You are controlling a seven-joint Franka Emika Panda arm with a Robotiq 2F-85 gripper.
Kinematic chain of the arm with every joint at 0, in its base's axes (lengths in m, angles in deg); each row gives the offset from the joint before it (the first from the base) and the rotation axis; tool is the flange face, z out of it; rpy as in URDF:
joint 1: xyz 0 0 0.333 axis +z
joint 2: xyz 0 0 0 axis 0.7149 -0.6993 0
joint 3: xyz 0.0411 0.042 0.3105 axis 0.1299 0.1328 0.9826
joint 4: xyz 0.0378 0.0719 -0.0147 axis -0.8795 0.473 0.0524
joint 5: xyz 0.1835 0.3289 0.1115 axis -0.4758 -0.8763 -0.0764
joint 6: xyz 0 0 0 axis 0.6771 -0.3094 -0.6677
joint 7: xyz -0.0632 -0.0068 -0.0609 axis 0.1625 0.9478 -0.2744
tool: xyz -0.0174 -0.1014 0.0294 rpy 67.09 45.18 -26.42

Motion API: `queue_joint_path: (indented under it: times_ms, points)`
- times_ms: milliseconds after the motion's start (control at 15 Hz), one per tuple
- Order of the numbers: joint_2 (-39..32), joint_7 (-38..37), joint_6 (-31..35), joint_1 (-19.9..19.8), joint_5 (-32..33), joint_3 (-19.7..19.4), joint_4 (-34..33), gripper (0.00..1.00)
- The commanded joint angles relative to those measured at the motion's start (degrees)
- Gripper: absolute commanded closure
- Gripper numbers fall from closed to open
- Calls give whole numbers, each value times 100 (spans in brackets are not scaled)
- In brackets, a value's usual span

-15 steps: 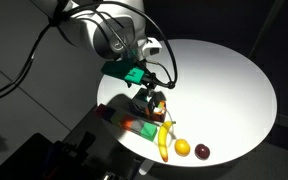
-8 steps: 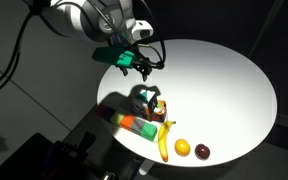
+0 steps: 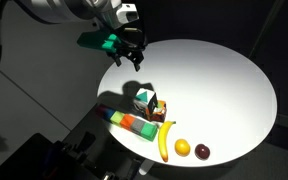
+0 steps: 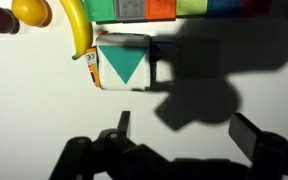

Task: Pick up the soft block with number one on it and stack it on top of the two soft blocks to the right

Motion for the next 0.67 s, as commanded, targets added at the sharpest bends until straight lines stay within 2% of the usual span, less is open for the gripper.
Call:
queue_joint_path:
  times_ms: [0,600]
  points:
    - [512,-271,-545,56,105,37,204,0]
    - [1095,123,-1998,13,-255,320,206,0]
